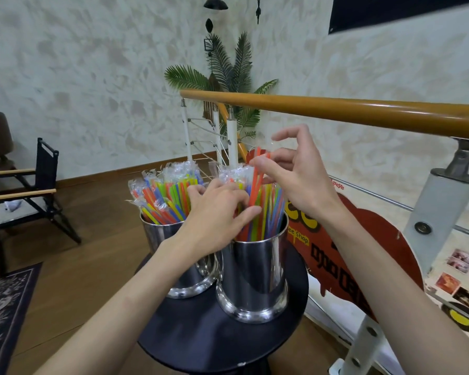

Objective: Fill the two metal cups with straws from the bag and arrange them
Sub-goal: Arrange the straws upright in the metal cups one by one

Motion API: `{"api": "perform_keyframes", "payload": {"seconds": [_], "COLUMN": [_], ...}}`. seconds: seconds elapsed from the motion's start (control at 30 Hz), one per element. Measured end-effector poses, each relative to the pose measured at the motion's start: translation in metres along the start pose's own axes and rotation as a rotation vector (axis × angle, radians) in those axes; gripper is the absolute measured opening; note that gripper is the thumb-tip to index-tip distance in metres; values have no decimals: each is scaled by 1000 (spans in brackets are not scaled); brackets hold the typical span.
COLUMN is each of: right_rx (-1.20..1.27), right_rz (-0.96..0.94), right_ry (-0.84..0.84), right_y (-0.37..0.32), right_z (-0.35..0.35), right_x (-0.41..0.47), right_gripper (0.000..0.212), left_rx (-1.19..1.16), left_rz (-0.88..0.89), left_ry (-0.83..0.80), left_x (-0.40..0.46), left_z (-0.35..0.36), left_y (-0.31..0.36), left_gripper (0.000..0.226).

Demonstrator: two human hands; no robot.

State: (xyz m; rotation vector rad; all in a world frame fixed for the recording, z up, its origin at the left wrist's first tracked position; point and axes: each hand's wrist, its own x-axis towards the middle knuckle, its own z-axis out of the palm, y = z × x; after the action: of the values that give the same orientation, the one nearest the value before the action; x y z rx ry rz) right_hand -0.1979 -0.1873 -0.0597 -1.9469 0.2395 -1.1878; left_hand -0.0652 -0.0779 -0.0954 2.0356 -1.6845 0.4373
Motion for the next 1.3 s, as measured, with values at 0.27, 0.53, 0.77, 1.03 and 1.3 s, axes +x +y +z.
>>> {"api": "perform_keyframes", "payload": {"seconds": [0.27,0.53,0.77,1.03,1.3], "right_rx": [-425,-505,-503,-333,-185], "right_rz": [-135,-272,-465,-381,-79], "right_ry": [-431,-282,103,115,-81], "right_y": [-1,4,5,-5,-9], "right_z": [-14,-5,-12,-13,-8], "right_x": [-6,-6,0,-4,-6], "right_gripper": [25,41,26,12,14], "left_rx": [-68,-152,-270,-64,-196], "left_rz": [-29,-23,29,85,53], "left_ry": [95,98,94,120,209], "left_x": [6,4,1,-1,1], "left_z": [-3,-10,-21,-19,-13], "left_y": [0,1,2,-7,-13], "left_gripper": [25,38,36,16,47]}}
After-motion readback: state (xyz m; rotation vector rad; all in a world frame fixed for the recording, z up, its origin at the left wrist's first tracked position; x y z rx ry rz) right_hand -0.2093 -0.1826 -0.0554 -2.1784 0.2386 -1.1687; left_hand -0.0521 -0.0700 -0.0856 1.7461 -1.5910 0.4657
